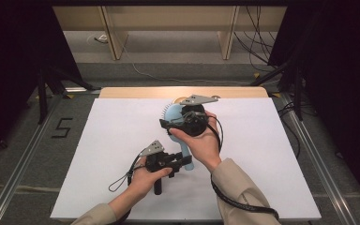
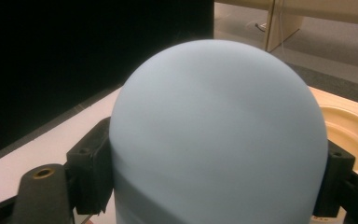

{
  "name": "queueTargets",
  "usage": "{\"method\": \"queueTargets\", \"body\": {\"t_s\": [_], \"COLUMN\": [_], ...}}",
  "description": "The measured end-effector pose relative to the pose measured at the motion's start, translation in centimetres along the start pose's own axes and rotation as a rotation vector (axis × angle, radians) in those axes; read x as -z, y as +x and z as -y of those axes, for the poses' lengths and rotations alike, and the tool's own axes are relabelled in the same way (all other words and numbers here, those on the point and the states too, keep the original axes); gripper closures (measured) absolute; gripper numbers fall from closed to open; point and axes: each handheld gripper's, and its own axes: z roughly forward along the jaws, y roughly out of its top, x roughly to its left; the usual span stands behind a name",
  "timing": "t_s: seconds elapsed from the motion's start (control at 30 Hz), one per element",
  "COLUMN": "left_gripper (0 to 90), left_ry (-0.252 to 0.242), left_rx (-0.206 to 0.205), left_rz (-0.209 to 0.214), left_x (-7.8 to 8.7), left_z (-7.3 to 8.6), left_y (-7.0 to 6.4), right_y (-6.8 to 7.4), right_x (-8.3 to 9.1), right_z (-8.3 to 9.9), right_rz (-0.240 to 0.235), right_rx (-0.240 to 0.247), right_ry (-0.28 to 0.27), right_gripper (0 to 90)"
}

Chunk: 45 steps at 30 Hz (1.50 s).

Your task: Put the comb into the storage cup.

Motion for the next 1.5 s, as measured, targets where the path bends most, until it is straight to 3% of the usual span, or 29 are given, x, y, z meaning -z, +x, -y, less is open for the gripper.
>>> {"method": "queueTargets", "body": {"t_s": [0.2, 0.3, 0.37, 0.43, 0.6, 0.73, 0.83, 1.03, 1.17, 1.5], "left_gripper": [65.2, 60.0, 54.0, 44.4, 20.9, 11.5, 3.3, 0.0, 0.0, 0.0], "left_ry": [0.011, 0.019, 0.028, 0.04, 0.07, 0.086, 0.094, 0.104, 0.104, 0.095], "left_rx": [-0.023, -0.021, -0.024, -0.061, -0.118, -0.153, -0.171, -0.242, -0.269, -0.279], "left_rz": [-0.012, -0.016, -0.022, -0.06, -0.108, -0.145, -0.144, -0.192, -0.22, -0.254], "left_x": [0.2, 0.4, 0.5, 0.7, 1.0, 1.7, 2.3, 3.5, 4.0, 5.5], "left_z": [-0.2, -0.5, -0.7, -0.8, -0.9, -1.0, -1.1, -1.2, -1.3, -1.1], "left_y": [-0.1, -0.2, -0.4, -0.5, -0.8, -0.5, -0.3, 0.0, 0.3, 1.1], "right_y": [0.1, 0.2, 0.1, 0.1, -0.1, -0.3, -0.4, -0.6, -0.9, -1.3], "right_x": [0.1, 0.2, 0.3, 0.5, 0.8, 1.1, 1.3, 1.7, 2.0, 2.6], "right_z": [0.0, -0.1, -0.1, -0.2, -0.3, -0.3, -0.3, -0.4, -0.5, -0.7], "right_rz": [0.006, 0.012, 0.014, 0.021, 0.034, 0.048, 0.061, 0.075, 0.086, 0.105], "right_rx": [-0.004, -0.001, -0.002, -0.003, -0.006, -0.01, -0.013, -0.015, -0.024, -0.032], "right_ry": [-0.009, -0.014, -0.015, -0.023, -0.046, -0.064, -0.08, -0.104, -0.12, -0.143], "right_gripper": [21.6, 21.7, 21.7, 21.7, 21.7, 21.7, 21.7, 21.7, 21.7, 21.7]}}
